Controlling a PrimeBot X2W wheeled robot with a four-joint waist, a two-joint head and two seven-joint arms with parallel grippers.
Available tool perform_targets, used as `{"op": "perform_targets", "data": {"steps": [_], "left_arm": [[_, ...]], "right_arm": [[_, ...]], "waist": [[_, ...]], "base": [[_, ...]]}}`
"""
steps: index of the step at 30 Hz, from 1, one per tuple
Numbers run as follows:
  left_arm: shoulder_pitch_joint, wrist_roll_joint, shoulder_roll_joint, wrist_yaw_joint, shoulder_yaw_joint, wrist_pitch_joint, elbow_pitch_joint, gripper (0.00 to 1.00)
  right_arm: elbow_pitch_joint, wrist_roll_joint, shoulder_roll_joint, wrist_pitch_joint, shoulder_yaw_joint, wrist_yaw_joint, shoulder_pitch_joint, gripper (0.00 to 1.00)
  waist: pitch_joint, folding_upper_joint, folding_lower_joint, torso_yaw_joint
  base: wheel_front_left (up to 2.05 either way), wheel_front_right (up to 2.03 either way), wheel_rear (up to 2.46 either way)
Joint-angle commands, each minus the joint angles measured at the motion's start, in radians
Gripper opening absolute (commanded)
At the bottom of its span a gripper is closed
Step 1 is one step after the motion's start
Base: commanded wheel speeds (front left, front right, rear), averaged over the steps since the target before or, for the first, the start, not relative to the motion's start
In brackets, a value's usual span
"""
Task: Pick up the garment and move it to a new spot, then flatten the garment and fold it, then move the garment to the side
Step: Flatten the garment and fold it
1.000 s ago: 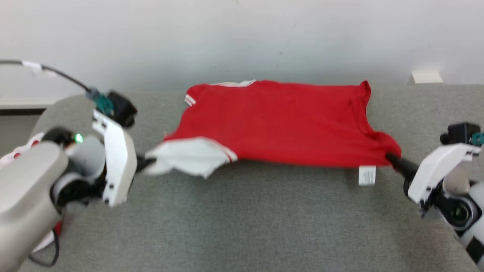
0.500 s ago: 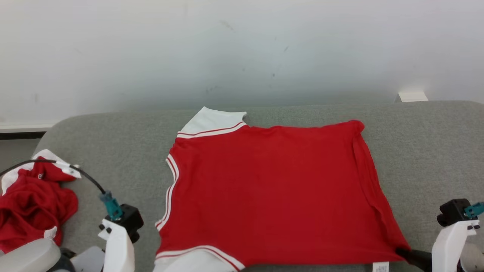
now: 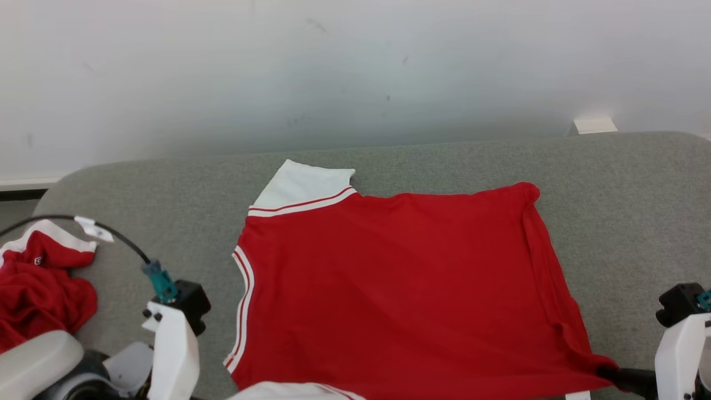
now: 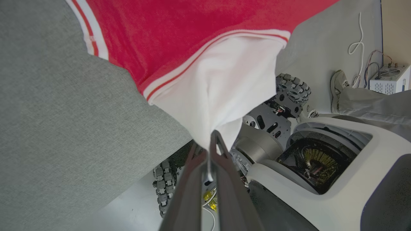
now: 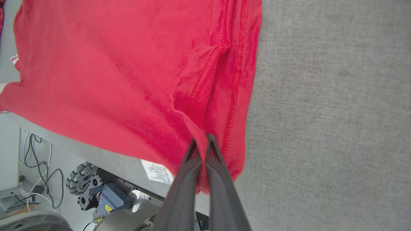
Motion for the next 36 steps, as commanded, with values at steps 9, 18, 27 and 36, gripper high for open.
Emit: {"op": "perform_targets", "data": {"steps": [9, 18, 27, 36], "left_arm": [[-0.144, 0.057, -0.117, -0.037, 0.018, 0.045, 0.211, 0.00], [-0.251, 0.106, -0.242, -0.091, 0.018, 0.047, 0.442, 0.00], [-0.299, 0.118, -0.352, -0.161, 0.032, -0.016, 0.651, 0.00], [-0.287, 0.127, -0.399, -0.210, 0.043, -0.108, 0.775, 1.00]], "right_arm": [[0.083, -0.061, 0.123, 0.136, -0.064, 0.000, -0.144, 0.00], [0.232, -0.118, 0.241, 0.210, -0.135, 0.000, -0.264, 0.00], [0.328, -0.186, 0.331, 0.216, -0.156, 0.000, -0.314, 0.36], [0.376, -0.215, 0.352, 0.169, -0.191, 0.000, -0.300, 1.00]], "waist": [[0.060, -0.0001, 0.0001, -0.017], [0.103, -0.0001, 0.0001, -0.028], [0.124, -0.0001, 0.0001, -0.034], [0.092, -0.0001, 0.0001, -0.032]], "base": [[0.00, 0.00, 0.00], [0.00, 0.00, 0.00], [0.00, 0.00, 0.00], [0.00, 0.00, 0.00]]}}
